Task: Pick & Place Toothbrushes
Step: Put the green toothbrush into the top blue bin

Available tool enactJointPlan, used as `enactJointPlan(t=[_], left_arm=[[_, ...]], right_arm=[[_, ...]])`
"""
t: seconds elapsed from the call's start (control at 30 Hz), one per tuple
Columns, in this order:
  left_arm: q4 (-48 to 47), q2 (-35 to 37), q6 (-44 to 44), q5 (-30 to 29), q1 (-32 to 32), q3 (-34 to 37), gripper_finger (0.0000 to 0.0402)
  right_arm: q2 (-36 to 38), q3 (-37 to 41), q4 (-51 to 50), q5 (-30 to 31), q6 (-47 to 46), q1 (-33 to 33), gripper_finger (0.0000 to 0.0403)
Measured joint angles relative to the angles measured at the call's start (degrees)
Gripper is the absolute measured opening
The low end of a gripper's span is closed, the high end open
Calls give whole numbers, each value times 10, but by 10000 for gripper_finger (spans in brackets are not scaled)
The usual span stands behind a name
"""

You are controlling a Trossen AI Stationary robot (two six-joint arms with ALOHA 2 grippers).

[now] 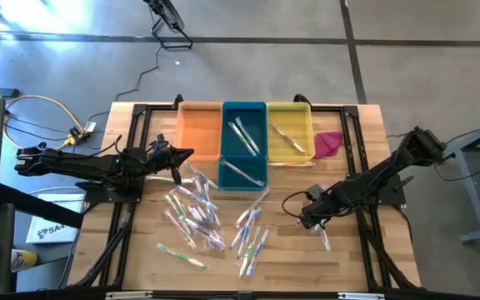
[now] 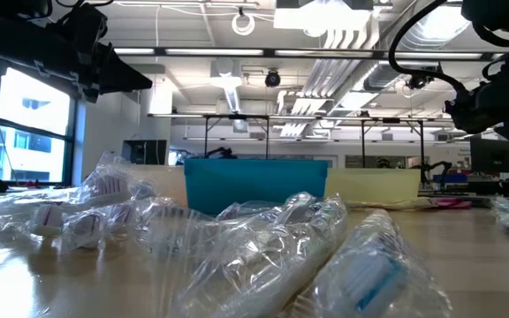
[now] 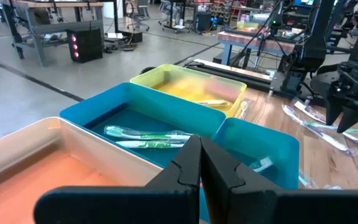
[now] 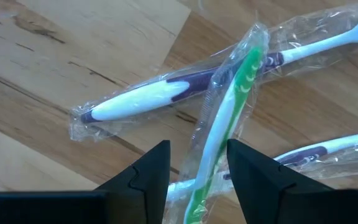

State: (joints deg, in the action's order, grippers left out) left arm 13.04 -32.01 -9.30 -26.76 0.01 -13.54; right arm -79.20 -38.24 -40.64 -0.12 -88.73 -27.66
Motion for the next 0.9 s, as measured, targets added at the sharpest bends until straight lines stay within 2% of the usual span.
enactJointPlan(t=[0.9], left_arm=[[0,0,0,1,0,0,0]], right_arm=[[0,0,-27,0,-15,0,152]])
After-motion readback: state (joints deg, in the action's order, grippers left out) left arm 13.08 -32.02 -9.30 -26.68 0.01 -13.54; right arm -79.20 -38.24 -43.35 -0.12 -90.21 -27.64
